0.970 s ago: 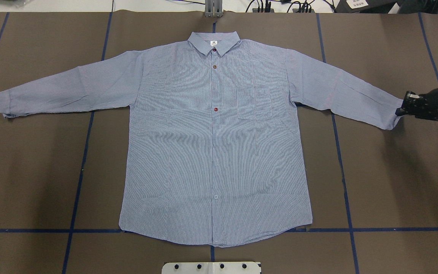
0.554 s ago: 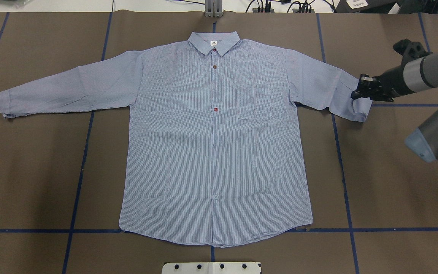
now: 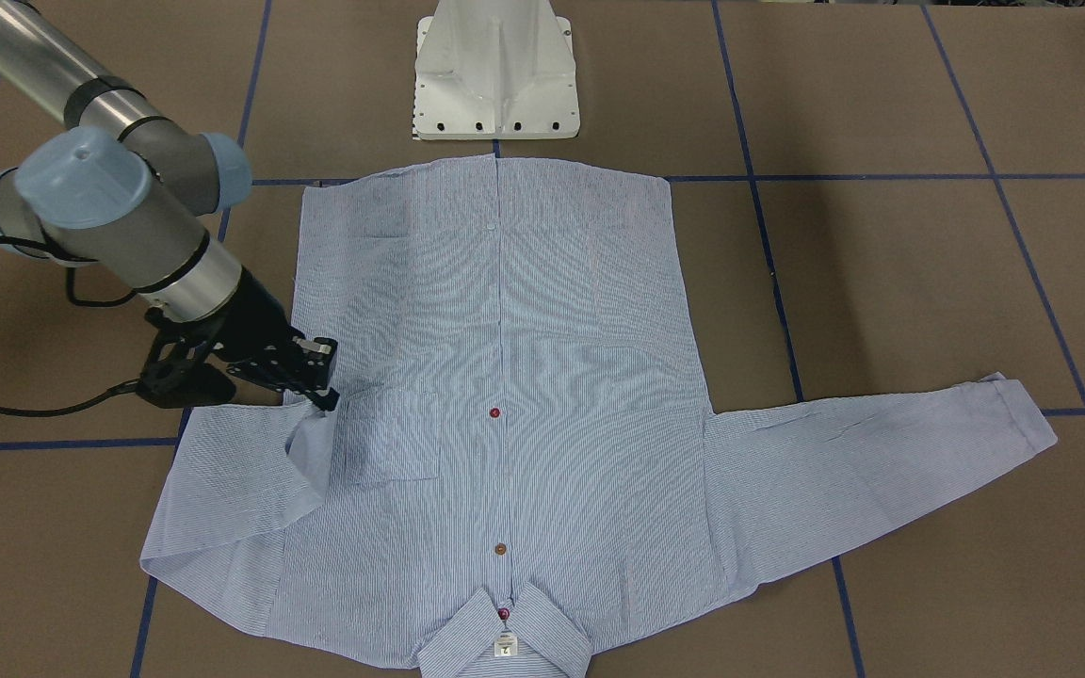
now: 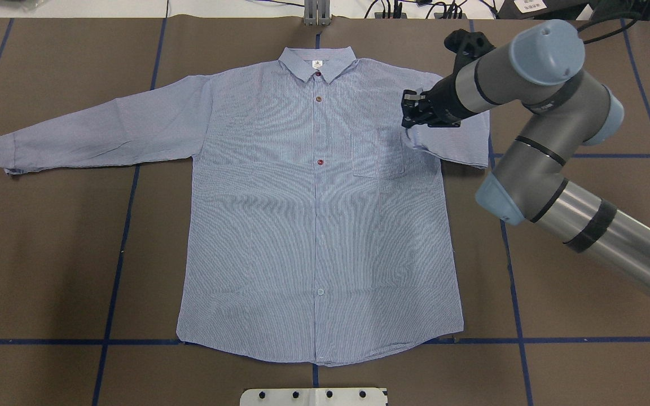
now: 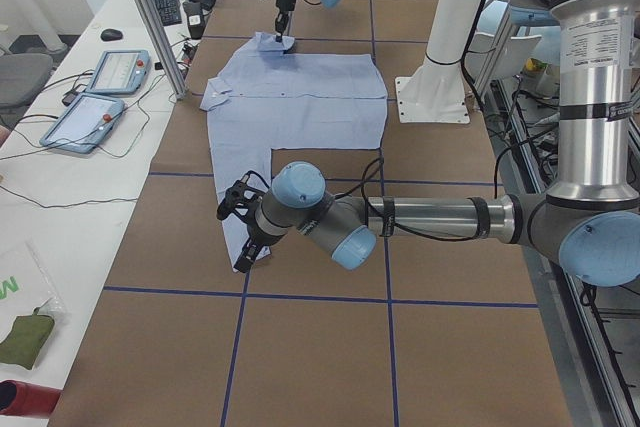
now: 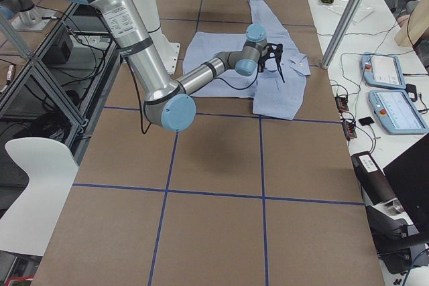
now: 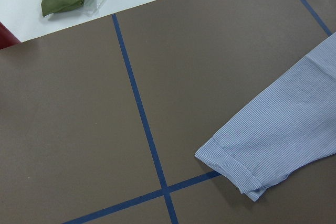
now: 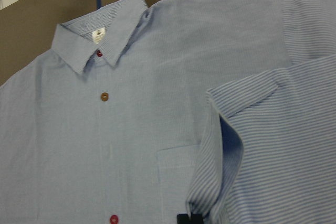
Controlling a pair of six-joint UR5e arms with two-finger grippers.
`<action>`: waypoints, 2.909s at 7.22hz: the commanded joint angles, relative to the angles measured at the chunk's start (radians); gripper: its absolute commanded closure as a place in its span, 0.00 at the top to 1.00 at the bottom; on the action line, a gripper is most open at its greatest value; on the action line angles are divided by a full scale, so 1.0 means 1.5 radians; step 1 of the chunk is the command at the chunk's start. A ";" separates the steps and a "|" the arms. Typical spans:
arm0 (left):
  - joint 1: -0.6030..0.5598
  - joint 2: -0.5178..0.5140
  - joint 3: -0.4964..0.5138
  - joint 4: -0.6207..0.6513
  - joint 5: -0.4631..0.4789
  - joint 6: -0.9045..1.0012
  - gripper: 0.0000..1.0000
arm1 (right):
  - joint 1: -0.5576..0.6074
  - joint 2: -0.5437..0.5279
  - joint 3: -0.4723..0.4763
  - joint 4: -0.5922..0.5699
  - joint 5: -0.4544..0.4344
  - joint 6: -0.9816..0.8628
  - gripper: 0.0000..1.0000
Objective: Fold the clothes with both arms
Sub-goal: 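Carry the cuff with the right gripper across the shirt toward the collar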
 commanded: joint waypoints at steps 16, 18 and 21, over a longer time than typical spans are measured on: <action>0.003 0.000 0.001 -0.001 -0.019 0.001 1.00 | -0.142 0.327 -0.254 -0.063 -0.230 0.049 0.41; 0.003 0.001 -0.001 -0.002 -0.022 0.002 1.00 | -0.145 0.352 -0.280 -0.063 -0.232 0.063 0.98; 0.007 0.001 -0.002 -0.003 -0.060 -0.005 1.00 | -0.135 0.354 -0.269 -0.065 -0.231 0.152 0.99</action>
